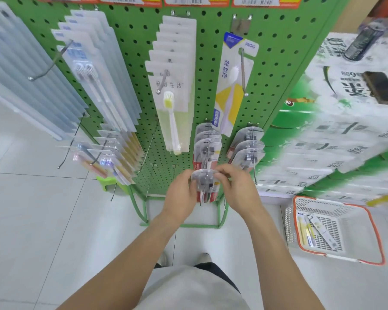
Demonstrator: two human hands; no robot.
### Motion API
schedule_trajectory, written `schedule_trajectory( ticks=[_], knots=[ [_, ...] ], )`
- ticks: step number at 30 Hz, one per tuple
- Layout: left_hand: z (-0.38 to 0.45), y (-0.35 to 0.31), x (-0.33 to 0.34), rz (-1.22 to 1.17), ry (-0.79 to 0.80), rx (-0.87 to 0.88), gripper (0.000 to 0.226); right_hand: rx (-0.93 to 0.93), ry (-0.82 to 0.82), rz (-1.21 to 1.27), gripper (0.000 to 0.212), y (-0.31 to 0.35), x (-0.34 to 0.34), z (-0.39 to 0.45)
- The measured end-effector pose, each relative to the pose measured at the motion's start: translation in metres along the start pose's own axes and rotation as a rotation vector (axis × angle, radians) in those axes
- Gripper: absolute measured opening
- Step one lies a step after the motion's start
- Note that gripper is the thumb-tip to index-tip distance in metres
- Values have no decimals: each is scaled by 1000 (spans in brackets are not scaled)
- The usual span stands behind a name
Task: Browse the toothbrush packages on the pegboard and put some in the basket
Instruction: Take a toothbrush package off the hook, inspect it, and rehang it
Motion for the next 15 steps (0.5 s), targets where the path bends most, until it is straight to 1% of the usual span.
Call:
schedule_trajectory(
  ticks=[2, 4, 7, 10, 13, 15],
  knots=[
    [-5, 4, 0, -14, 46, 12, 10, 27, -18, 3, 12, 1, -3, -8],
    [-12, 5, -5, -49, 109, 38, 11, 78, -44, 61, 9, 2, -5, -17],
    [-23, 5, -15, -120, 206, 76, 12, 169, -81, 194, 13, 6, -8, -32],
    [-35, 3, -29, -193, 264, 83, 12, 214, -136, 317, 15, 10, -6, -46],
    [-46, -5, -48, -435, 321, 36, 15, 222, -184, 445, 10, 20, -1, -53],
    [-52, -12, -65, -575, 291, 21, 18, 189, -205, 491, 12, 34, 1, -53]
  ],
)
Point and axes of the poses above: each hand's wrist, its own z-axis towards the middle knuckle, its own x-axis out of the palm, y = z × x, the point moved 5 cm from there along z, towards the middle knuckle, and after that the axes turned 13 degrees about z, right-handed, at the moved point
